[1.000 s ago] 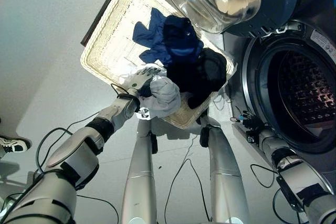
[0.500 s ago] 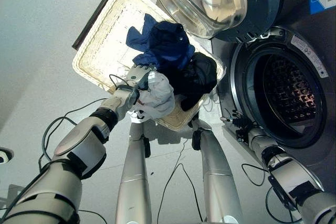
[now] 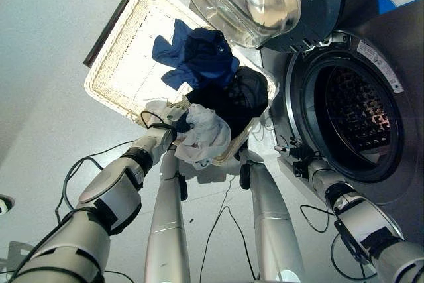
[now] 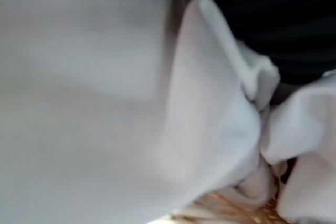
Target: Put the clothes into the washing machine.
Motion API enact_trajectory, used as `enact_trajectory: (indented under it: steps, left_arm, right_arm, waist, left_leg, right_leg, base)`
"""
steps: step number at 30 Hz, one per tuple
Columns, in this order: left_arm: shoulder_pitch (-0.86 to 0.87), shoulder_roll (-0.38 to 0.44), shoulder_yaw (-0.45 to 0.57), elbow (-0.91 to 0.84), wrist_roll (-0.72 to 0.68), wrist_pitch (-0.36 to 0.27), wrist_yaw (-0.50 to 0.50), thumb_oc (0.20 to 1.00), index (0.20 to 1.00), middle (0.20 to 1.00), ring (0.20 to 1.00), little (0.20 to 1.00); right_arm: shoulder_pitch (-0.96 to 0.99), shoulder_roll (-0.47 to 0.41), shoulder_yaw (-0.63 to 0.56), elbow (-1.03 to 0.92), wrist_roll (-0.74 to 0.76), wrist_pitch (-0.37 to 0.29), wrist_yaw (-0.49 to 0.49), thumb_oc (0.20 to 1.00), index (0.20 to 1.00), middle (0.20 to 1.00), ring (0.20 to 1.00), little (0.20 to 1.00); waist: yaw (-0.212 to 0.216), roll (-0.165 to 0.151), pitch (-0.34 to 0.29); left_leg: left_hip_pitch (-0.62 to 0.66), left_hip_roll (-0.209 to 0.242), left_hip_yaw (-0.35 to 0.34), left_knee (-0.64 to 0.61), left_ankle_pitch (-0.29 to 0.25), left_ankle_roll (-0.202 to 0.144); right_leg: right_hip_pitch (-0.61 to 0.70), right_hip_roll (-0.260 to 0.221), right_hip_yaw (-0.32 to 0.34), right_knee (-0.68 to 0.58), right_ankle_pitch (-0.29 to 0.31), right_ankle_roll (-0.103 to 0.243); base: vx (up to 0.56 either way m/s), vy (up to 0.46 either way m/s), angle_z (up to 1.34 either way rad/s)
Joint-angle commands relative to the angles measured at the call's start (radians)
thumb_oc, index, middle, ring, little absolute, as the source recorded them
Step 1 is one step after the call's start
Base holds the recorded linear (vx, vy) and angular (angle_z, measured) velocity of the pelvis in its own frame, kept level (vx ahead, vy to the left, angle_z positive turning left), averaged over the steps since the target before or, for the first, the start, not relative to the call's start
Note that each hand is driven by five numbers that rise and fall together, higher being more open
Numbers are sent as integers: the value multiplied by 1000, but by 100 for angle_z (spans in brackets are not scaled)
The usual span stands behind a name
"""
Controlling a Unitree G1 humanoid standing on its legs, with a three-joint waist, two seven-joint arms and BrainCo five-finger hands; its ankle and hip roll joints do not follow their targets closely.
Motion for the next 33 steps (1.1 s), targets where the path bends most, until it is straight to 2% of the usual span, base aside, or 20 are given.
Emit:
enact_trajectory:
  steps: [1, 6, 11, 12, 13, 14, 17, 18, 20, 21, 25, 29, 33]
  left_arm:
    - [47, -27, 23, 70, -38, 3, -16, 200, 200, 200, 200, 200]
    - [61, -21, 92, 40, -288, -46, 58, 200, 200, 200, 200, 200]
    - [103, -1, 268, -106, -554, -165, 140, 200, 200, 200, 200, 200]
    - [124, 7, 315, -176, -627, -216, 151, 200, 200, 200, 200, 200]
    - [130, 8, 330, -197, -649, -234, 153, 200, 200, 200, 200, 200]
    - [156, 18, 376, -280, -706, -296, 154, 200, 200, 200, 200, 200]
    - [182, 22, 419, -377, -761, -343, 148, 200, 200, 200, 200, 200]
    - [208, 26, 441, -466, -795, -380, 149, 200, 200, 200, 200, 200]
    - [226, 20, 464, -508, -814, -423, 138, 200, 200, 200, 200, 200]
    - [248, 18, 492, -589, -856, -467, 104, 200, 200, 200, 200, 200]
    - [286, 3, 532, -727, -881, -533, 43, 200, 200, 200, 200, 200]
    - [292, -4, 543, -807, -890, -561, 7, 200, 200, 200, 200, 200]
    - [288, -8, 553, -914, -861, -572, -7, 200, 200, 200, 200, 200]
  right_arm:
    - [0, -28, 19, -11, 57, -38, -22, 1000, 1000, 1000, 1000, 1000]
    - [-7, -41, -15, -42, 182, -135, -28, 1000, 1000, 1000, 1000, 1000]
    - [21, -49, -79, -182, 248, -241, -14, 1000, 1000, 1000, 1000, 1000]
    - [37, -50, -93, -260, 255, -254, -26, 1000, 1000, 1000, 1000, 1000]
    - [41, -50, -97, -281, 258, -256, -29, 1000, 1000, 1000, 1000, 1000]
    - [65, -51, -112, -372, 261, -270, -40, 1000, 1000, 1000, 1000, 1000]
    - [86, -56, -116, -494, 260, -259, -77, 1000, 1000, 1000, 1000, 1000]
    - [113, -59, -114, -606, 265, -254, -106, 1000, 1000, 1000, 1000, 1000]
    - [132, -54, -115, -666, 262, -265, -109, 1000, 1000, 1000, 1000, 1000]
    - [153, -51, -121, -760, 261, -271, -112, 1000, 1000, 1000, 1000, 1000]
    - [190, -30, -136, -912, 238, -268, -98, 1000, 1000, 1000, 1000, 1000]
    - [194, -16, -135, -1005, 232, -267, -85, 1000, 1000, 1000, 1000, 1000]
    - [190, 4, -118, -1135, 238, -255, -25, 1000, 1000, 1000, 1000, 1000]
  waist:
    - [29, -19, 19]
    - [33, -17, 19]
    - [40, -12, 19]
    - [44, -8, 19]
    - [45, -7, 19]
    - [49, -4, 19]
    - [54, -1, 19]
    - [57, 3, 19]
    - [60, 6, 19]
    - [63, 11, 19]
    - [65, 15, 19]
    - [66, 22, 19]
    - [67, 28, 19]
  left_leg:
    - [-2, -69, 34, 89, -84, 11]
    - [4, -67, 30, 87, -84, 11]
    - [8, -67, 27, 82, -83, 5]
    - [9, -68, 24, 78, -82, 3]
    - [9, -69, 23, 77, -82, 2]
    - [11, -72, 22, 76, -84, 2]
    - [12, -76, 18, 74, -86, 1]
    - [10, -79, 16, 74, -87, 2]
    - [7, -81, 12, 75, -89, 2]
    - [6, -83, 8, 76, -91, 5]
    - [10, -86, 8, 76, -94, 8]
    - [8, -88, 8, 78, -95, 11]
    - [1, -90, 7, 82, -93, 13]
  right_leg:
    - [49, 64, -12, -287, 281, 84]
    - [56, 63, -8, -287, 280, 86]
    - [58, 59, -13, -283, 274, 89]
    - [57, 55, -16, -281, 271, 90]
    - [57, 54, -17, -281, 270, 90]
    - [57, 49, -22, -277, 268, 93]
    - [55, 43, -29, -274, 266, 94]
    - [49, 38, -33, -268, 263, 95]
    - [45, 34, -37, -263, 261, 95]
    - [39, 31, -36, -254, 257, 95]
    - [38, 27, -38, -246, 248, 94]
    - [33, 22, -38, -238, 244, 93]
    - [26, 15, -39, -235, 243, 92]
  base:
    - [0, 0, 0]
    - [0, 0, 0]
    - [0, 0, 0]
    - [0, 0, 0]
    - [0, 0, 0]
    - [0, 0, 0]
    - [-9, -10, 3]
    - [0, 0, 0]
    - [-5, -10, 7]
    - [2, -9, 9]
    - [2, 1, 2]
    - [0, 0, 0]
    - [0, 0, 0]
